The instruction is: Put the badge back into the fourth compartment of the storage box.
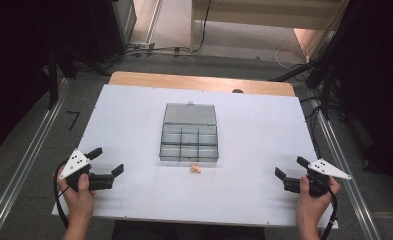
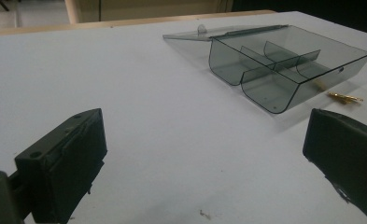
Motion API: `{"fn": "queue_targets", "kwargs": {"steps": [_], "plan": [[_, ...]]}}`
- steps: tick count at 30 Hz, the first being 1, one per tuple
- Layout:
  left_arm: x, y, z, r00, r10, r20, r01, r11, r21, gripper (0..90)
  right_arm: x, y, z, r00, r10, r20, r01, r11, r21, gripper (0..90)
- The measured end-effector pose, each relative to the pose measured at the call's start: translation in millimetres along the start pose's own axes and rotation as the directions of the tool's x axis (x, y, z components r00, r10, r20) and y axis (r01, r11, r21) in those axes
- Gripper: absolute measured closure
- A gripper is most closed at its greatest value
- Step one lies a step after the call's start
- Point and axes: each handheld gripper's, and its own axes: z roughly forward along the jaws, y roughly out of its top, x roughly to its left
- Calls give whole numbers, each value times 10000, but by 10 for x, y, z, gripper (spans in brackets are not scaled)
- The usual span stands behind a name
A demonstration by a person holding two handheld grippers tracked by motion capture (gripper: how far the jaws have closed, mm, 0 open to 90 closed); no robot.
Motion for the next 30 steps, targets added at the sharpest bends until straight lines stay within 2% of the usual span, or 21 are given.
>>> {"fn": "queue_targets", "kwargs": {"steps": [7, 11, 13, 20, 24, 25, 29, 30], "plan": [[-24, -4, 13, 9999, 112, -104, -111, 9999, 113, 0, 11, 25, 15, 10000, -42, 6, 41, 9999, 163, 0], [-28, -5, 25, 9998, 154, -122, -152, 9997, 184, 0, 32, 42, 39, 9999, -7, -149, 12, 9995, 328, 0], [-24, -6, 22, 9999, 123, -110, -121, 9998, 169, 0, 72, 71, 66, 9992, 47, -408, -30, 9992, 409, 0], [-19, -7, 18, 9999, 61, -85, -60, 9999, 114, 0, 224, 151, 132, 9974, -204, -687, 244, 9980, 582, 0], [-18, -7, 19, 9999, 70, -84, -68, 9999, 134, 0, 284, 190, 153, 9959, -129, -895, 180, 9983, 559, 0], [-18, -7, 20, 9999, 69, -81, -68, 9999, 131, 0, 320, 213, 167, 9942, -155, -1069, 212, 9984, 519, 0], [-19, -7, 22, 9999, 71, -79, -70, 9999, 144, 0, 403, 250, 195, 9924, -221, -1213, 288, 9981, 536, 0], [-19, -7, 22, 9999, 78, -75, -77, 9999, 149, 0, 462, 277, 213, 9910, -231, -1316, 309, 9979, 573, 0]]}}
